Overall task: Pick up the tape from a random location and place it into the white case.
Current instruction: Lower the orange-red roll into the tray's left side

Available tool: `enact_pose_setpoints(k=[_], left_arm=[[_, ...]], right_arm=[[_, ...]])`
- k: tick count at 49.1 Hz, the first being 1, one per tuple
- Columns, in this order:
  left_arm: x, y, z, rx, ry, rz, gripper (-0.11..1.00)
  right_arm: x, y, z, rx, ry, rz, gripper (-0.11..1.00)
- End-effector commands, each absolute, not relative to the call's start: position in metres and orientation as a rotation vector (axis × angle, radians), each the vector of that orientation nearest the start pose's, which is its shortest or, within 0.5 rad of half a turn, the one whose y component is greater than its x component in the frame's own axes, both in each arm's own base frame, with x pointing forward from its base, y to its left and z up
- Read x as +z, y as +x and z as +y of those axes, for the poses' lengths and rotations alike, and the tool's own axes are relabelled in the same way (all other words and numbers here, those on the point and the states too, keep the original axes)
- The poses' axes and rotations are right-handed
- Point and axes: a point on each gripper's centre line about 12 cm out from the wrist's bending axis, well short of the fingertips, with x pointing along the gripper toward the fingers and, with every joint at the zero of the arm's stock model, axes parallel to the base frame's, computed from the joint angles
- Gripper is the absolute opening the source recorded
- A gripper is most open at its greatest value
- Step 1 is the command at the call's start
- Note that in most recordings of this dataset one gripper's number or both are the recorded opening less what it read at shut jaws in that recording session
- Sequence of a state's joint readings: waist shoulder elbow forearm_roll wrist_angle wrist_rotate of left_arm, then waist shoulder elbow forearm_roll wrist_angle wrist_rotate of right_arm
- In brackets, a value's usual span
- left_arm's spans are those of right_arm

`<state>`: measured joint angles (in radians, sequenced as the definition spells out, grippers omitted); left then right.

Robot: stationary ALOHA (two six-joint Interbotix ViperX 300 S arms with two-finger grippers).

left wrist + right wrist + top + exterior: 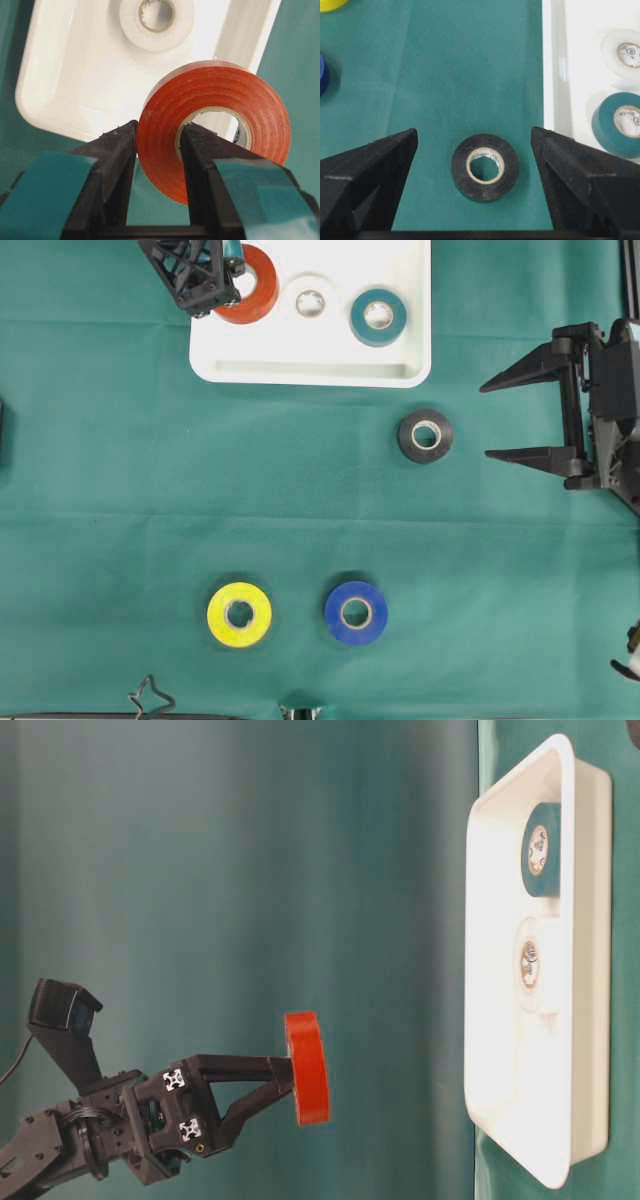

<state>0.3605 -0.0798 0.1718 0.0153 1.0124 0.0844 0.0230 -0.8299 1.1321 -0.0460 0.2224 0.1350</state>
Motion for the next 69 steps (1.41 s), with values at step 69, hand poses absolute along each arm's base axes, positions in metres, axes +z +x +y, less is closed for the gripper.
enact_pose_setpoints(k=[69], left_arm=[[0.275,0.365,0.143,0.293,-0.105,1.080,0.21]], right_arm=[[0.235,0.212,0.004,-0.007,0.070,0.497,0.87]])
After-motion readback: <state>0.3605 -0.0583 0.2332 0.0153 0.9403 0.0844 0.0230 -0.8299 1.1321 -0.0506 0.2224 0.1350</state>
